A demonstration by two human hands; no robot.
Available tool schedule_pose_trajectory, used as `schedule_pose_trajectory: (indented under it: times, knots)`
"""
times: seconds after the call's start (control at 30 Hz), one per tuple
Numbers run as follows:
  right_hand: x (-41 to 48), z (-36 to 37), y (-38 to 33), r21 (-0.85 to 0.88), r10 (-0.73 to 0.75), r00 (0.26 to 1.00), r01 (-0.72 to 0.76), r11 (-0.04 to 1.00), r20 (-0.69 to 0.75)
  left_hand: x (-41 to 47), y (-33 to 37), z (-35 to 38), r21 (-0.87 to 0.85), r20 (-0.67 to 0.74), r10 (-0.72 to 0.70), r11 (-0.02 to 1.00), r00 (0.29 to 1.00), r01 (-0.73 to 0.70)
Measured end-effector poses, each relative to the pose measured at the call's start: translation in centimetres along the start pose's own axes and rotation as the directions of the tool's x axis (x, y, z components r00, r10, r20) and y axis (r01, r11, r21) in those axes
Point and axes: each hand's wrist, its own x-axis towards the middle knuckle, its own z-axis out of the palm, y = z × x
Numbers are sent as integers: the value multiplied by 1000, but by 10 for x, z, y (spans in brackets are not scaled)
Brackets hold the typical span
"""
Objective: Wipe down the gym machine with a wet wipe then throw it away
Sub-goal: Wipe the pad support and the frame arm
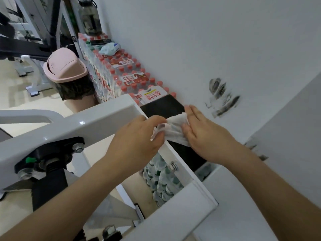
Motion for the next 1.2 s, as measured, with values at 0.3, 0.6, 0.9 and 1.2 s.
schedule_pose_trajectory:
  times: [0.3, 0.6, 0.9, 1.2]
  knots:
    - [-115, 28, -33, 525, 207, 965, -95, 846, -159, -47, 24, -12, -383, 301, 66, 922, 951, 57]
    - [-195, 66, -87, 897, 697, 630, -3, 442, -342, -89, 28, -30, -616, 402, -112, 701, 909, 359]
    - [-220, 69, -97, 952, 615, 776, 65, -299, 140, -107, 14, -35, -805, 388, 30, 498, 921, 323]
    - [-197, -2, -107, 941, 328, 912, 146, 304, -248, -102, 19, -51, -794, 591, 382, 431, 710, 429]
